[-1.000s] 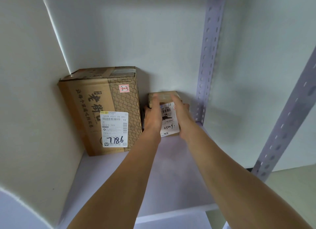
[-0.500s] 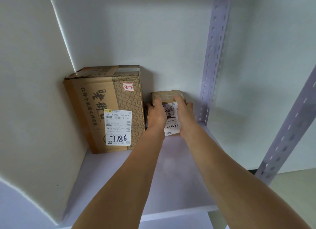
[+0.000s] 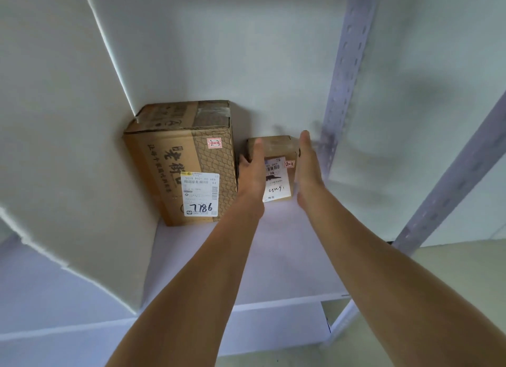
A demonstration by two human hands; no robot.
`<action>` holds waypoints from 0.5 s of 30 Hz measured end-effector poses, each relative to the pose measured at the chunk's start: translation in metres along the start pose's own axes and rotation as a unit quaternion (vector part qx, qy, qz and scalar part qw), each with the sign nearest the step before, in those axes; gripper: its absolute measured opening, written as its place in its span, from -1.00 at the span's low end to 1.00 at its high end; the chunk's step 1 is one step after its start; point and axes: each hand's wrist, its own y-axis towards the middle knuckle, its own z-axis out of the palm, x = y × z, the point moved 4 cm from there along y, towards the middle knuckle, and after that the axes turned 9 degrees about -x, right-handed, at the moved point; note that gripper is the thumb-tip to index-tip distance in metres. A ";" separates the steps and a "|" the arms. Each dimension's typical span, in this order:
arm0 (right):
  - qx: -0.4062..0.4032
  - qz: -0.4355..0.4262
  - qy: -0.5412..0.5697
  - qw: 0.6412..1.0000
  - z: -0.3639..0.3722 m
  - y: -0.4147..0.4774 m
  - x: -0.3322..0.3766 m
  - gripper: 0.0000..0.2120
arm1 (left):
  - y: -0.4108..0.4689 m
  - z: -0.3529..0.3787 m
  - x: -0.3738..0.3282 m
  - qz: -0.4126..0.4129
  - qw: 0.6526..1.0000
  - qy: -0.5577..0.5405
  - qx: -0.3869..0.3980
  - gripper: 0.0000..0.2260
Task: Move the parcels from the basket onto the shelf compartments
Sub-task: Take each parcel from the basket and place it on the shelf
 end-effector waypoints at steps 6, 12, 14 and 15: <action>-0.040 -0.001 -0.037 0.999 -0.007 -0.089 0.072 -0.55 | -0.077 -0.019 -0.051 -0.059 0.997 0.038 0.038 -0.11; -0.013 0.011 -0.060 0.998 -0.001 -0.167 0.125 -0.55 | -0.164 -0.058 -0.126 -0.057 0.995 0.068 0.049 -0.43; 0.005 0.010 -0.066 0.998 0.005 -0.198 0.145 -0.55 | -0.202 -0.077 -0.159 -0.062 0.995 0.066 0.041 -0.50; 0.006 0.020 -0.069 0.997 0.008 -0.216 0.154 -0.52 | -0.220 -0.088 -0.174 -0.076 0.994 0.065 0.039 -0.59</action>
